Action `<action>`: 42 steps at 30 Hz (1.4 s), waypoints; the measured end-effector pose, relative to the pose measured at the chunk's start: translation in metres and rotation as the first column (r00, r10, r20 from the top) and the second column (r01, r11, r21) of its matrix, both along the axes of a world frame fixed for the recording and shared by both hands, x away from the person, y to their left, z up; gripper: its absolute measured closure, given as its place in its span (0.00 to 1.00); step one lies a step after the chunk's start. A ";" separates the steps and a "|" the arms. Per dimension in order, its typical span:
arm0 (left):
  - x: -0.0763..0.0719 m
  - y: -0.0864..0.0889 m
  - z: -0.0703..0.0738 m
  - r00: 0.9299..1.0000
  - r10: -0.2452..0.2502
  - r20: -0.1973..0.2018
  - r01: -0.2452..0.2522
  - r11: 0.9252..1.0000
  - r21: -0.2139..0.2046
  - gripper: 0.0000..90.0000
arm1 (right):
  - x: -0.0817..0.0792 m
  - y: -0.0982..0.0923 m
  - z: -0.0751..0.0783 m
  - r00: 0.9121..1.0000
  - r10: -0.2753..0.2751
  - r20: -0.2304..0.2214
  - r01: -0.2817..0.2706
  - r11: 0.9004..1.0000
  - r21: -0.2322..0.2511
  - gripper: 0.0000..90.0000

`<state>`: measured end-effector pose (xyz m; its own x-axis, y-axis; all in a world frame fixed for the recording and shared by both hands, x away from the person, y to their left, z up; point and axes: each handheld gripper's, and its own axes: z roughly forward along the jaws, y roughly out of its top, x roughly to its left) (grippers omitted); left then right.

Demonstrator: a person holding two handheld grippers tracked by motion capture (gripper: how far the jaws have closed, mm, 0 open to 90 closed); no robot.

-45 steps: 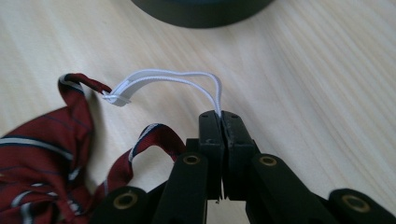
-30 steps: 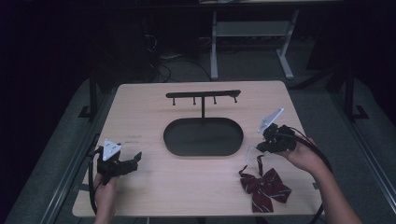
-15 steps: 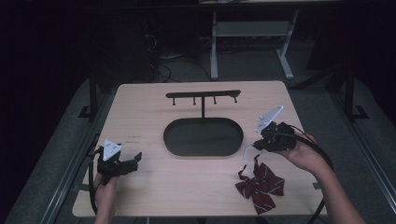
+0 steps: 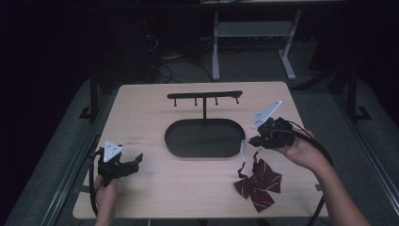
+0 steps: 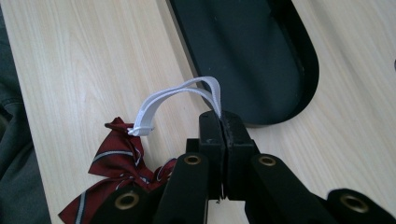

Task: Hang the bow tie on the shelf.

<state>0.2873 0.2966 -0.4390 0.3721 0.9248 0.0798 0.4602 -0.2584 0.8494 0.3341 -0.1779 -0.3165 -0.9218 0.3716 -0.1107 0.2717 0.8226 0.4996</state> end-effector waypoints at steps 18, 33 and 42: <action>0.001 -0.002 -0.001 1.000 -0.002 -0.006 0.002 1.000 -0.004 0.15 | 0.008 0.026 0.016 0.998 0.058 0.011 -0.058 0.998 0.001 0.98; 0.002 0.000 0.000 1.000 0.007 -0.005 -0.007 1.000 -0.006 0.15 | 0.021 0.037 0.032 0.997 0.077 0.008 -0.077 0.997 0.012 0.98; 0.001 0.002 0.000 1.000 0.009 -0.002 -0.009 1.000 -0.011 0.15 | 0.025 0.045 0.044 0.996 0.086 0.020 -0.086 0.996 0.008 0.98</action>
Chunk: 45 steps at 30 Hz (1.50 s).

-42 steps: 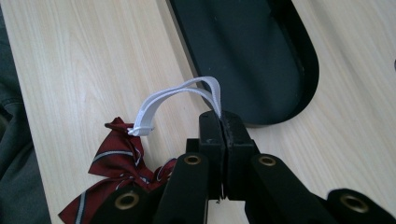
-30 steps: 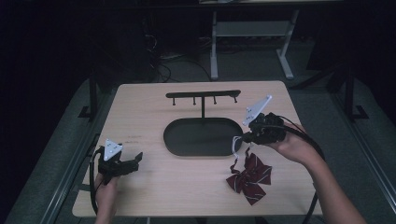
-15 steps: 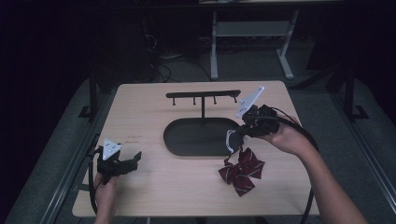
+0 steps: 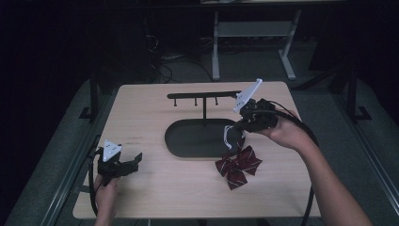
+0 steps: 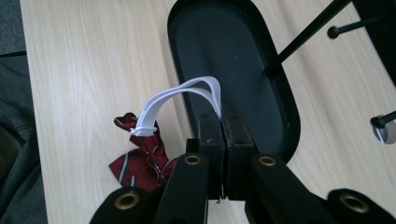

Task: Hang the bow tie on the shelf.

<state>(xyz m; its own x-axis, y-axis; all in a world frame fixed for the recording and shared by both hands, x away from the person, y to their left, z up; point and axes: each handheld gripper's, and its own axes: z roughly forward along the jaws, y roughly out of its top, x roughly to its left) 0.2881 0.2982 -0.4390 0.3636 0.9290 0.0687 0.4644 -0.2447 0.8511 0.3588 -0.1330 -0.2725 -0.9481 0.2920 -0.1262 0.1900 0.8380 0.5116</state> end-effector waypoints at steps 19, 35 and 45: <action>0.000 0.001 0.000 1.000 -0.001 0.006 0.001 1.000 0.001 0.15 | 0.019 0.019 0.021 1.000 0.012 -0.006 -0.012 1.000 -0.009 0.98; -0.001 0.004 0.000 1.000 0.006 0.007 -0.006 1.000 -0.005 0.15 | 0.037 0.030 0.030 1.000 -0.002 -0.003 0.002 1.000 -0.019 0.98; -0.001 0.004 0.001 1.000 0.008 0.004 -0.008 1.000 -0.007 0.15 | 0.050 0.036 0.039 1.000 -0.010 0.000 0.010 1.000 -0.022 0.98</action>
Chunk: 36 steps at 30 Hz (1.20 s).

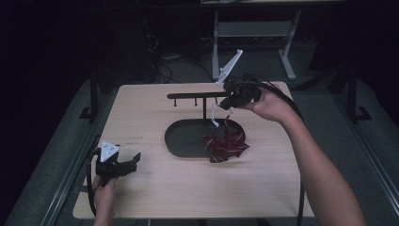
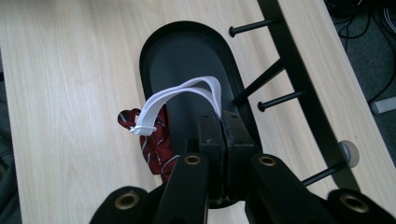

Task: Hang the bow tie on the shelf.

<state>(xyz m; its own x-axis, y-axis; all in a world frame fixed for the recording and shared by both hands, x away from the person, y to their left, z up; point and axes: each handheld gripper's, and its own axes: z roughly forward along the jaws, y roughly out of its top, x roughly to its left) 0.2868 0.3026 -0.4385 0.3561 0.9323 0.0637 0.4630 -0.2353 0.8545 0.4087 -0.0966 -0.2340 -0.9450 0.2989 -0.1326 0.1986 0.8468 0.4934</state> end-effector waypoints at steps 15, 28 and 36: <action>-0.001 0.001 0.000 1.000 -0.001 -0.001 0.001 1.000 -0.001 0.15 | 0.023 0.008 0.007 0.999 -0.034 -0.004 0.034 0.999 -0.008 0.98; -0.001 0.001 -0.001 1.000 0.003 0.001 -0.003 1.000 -0.013 0.15 | 0.050 0.011 -0.009 0.996 -0.077 -0.042 0.076 0.997 -0.026 0.97; -0.001 0.003 0.000 1.000 0.004 0.002 -0.004 1.000 -0.010 0.15 | 0.061 0.012 -0.017 0.993 -0.097 -0.068 0.095 0.995 -0.037 0.97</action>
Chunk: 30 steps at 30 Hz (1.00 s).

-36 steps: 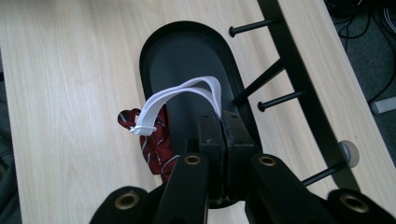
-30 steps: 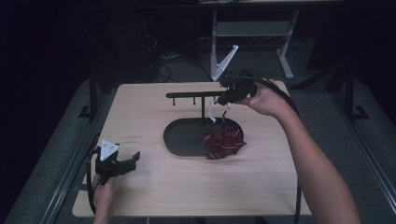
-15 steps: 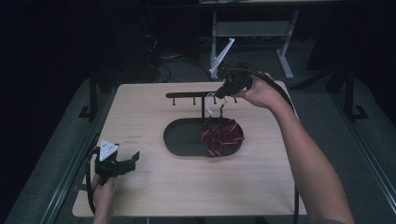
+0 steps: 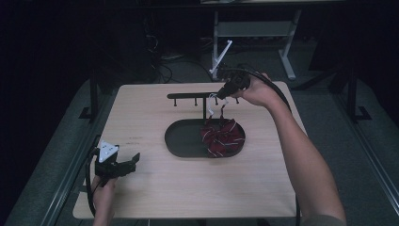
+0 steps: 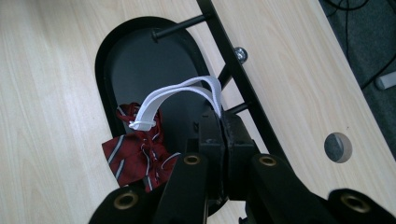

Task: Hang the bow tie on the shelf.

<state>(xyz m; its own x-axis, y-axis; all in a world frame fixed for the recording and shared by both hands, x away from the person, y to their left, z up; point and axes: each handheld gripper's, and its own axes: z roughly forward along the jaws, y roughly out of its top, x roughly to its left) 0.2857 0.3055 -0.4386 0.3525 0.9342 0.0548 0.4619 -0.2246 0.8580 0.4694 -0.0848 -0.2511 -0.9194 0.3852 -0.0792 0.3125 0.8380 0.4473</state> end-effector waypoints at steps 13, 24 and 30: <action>0.000 0.000 0.000 1.000 0.000 0.003 0.000 1.000 -0.002 0.15 | 0.009 0.000 -0.008 1.000 -0.020 -0.007 0.020 1.000 -0.020 0.97; 0.000 0.000 0.000 1.000 0.002 0.002 -0.002 1.000 -0.004 0.15 | 0.013 0.002 -0.013 0.999 -0.030 -0.012 0.030 0.999 -0.033 0.97; 0.000 0.000 0.000 1.000 -0.001 0.004 0.001 1.000 -0.004 0.15 | 0.014 0.000 -0.014 0.999 -0.041 -0.009 0.041 0.999 -0.027 0.97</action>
